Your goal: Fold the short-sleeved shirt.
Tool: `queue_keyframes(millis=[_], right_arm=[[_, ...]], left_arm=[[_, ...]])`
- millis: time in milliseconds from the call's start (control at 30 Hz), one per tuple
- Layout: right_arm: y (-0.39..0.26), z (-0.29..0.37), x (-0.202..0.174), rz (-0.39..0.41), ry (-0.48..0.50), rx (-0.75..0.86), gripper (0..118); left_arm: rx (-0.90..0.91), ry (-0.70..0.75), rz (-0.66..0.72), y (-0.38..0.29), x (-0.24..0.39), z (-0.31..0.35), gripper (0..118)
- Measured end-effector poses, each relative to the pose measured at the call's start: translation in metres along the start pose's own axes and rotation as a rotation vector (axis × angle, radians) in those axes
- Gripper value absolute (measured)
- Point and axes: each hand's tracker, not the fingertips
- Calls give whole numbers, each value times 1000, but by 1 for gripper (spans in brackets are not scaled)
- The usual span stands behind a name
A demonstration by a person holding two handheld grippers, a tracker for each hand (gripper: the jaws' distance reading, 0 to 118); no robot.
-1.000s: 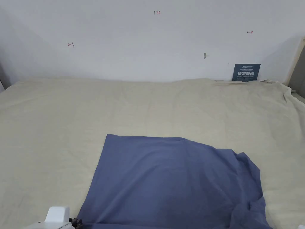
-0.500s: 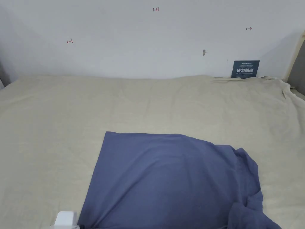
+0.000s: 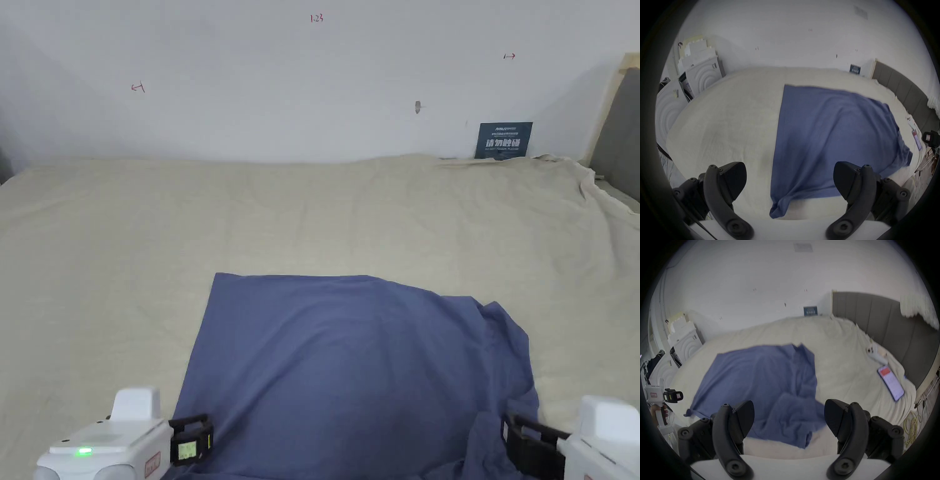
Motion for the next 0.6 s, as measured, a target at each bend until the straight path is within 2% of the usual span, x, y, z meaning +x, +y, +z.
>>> queue_keyframes(millis=[233,300,333,367,433,467,500,533,600], right_arm=[[33,31,-24,60,-31,152,91],[34,36,-29,73,-53,177,90],[34,38,-32,82,-61,182,86],[34,41,-34,87,-68,194,74],[32,44,-38,97,-80,214,37],[31,45,-40,102,-84,217,10],[30,43,-38,108,-86,225,2],[28,44,-38,108,-93,234,2],[27,44,-39,109,-77,231,1]], left_arm=[[159,-4,-11,28,13,30,111],[200,2,-20,29,15,33,103],[218,-7,-25,28,16,35,94],[235,-12,-27,26,17,38,73],[245,-18,-29,23,19,39,36],[245,-27,-30,22,20,40,17],[239,-43,-26,21,19,41,7],[235,-56,-21,19,19,42,0],[228,-77,-3,16,19,41,0]])
